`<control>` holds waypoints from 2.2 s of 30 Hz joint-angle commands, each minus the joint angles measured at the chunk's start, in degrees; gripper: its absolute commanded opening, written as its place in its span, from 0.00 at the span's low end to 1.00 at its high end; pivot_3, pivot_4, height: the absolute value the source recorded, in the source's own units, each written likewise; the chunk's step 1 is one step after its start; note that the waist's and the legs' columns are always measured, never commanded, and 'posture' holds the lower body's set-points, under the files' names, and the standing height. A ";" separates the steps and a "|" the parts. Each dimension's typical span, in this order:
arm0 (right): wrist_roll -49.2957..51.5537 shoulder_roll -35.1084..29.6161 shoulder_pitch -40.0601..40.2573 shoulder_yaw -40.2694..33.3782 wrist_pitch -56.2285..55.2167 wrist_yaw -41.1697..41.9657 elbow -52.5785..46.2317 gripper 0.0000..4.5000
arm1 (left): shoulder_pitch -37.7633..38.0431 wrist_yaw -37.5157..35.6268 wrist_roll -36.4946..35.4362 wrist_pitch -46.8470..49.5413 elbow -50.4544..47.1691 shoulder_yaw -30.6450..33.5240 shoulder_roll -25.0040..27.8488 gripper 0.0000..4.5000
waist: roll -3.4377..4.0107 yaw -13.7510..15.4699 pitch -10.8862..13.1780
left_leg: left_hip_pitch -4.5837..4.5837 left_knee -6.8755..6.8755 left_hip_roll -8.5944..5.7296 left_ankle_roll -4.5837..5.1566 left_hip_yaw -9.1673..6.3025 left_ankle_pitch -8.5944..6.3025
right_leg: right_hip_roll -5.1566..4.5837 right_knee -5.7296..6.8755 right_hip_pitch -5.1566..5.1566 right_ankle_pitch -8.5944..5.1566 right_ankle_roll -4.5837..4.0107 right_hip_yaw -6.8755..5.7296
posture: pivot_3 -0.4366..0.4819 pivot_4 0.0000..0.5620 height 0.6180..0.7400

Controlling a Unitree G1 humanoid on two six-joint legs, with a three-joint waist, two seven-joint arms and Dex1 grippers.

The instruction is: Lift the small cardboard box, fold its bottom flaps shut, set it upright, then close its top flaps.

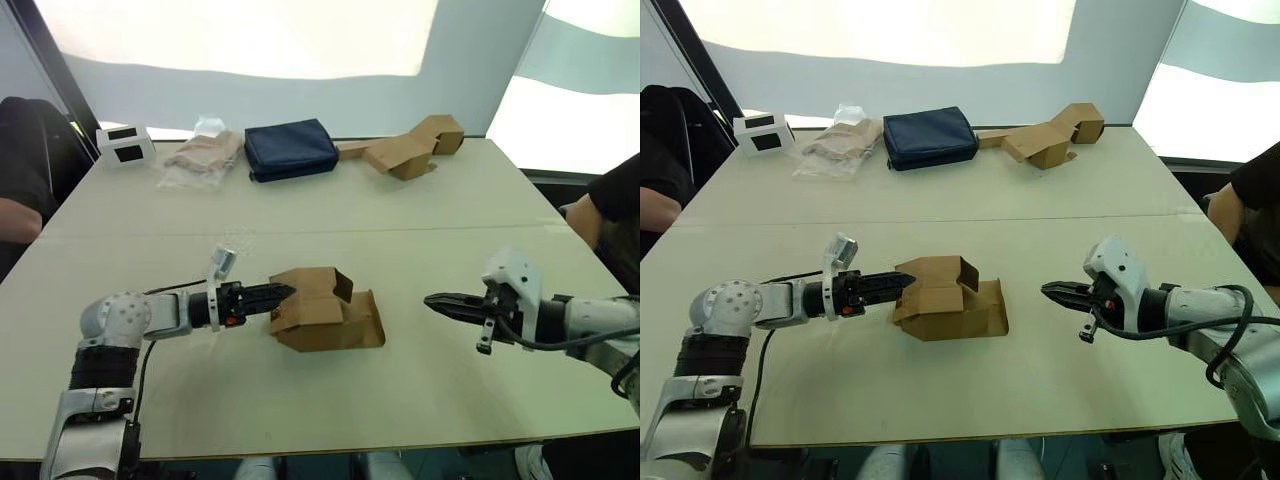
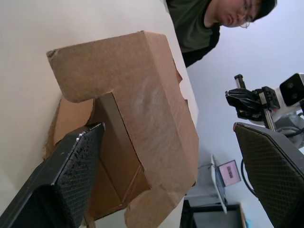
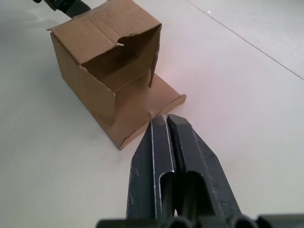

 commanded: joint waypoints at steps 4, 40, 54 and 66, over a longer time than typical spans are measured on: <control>2.13 0.44 0.98 -3.21 0.60 -2.25 -3.50 0.00 | -4.98 -2.84 2.49 -0.73 3.55 -1.49 -3.50 0.99 | -0.01 0.11 0.00 | -0.01 0.01 -0.01 -0.01 0.00 0.01 | -0.02 -0.01 0.00 -0.08 -0.14 0.00 | 0.48 0.27 1.00; -5.89 18.39 -16.52 12.68 -5.23 -16.71 4.76 0.00 | 3.45 -7.96 5.02 -12.88 -20.66 -0.27 -0.70 0.01 | 0.01 0.01 -0.01 | -0.04 0.00 -0.02 -0.10 0.01 0.06 | -0.11 -0.03 -0.01 -0.09 -0.17 0.02 | 0.48 0.27 1.00; -11.62 27.14 -23.37 24.40 -8.37 -14.61 9.67 0.00 | 2.32 -9.76 5.60 -15.20 -22.33 -2.72 0.49 0.01 | 0.03 -0.04 -0.02 | -0.04 -0.03 0.03 -0.09 -0.03 0.05 | -0.01 0.00 -0.04 -0.06 -0.12 0.00 | 0.48 0.27 1.00; -13.06 28.75 -26.55 25.91 -8.55 -12.62 10.78 0.00 | 1.40 -8.73 3.01 -13.61 -24.60 -2.74 0.00 0.01 | 0.03 -0.19 -0.01 | -0.04 -0.03 0.03 -0.09 -0.05 0.05 | 0.00 0.00 -0.04 -0.05 -0.10 -0.01 | 0.48 0.27 1.00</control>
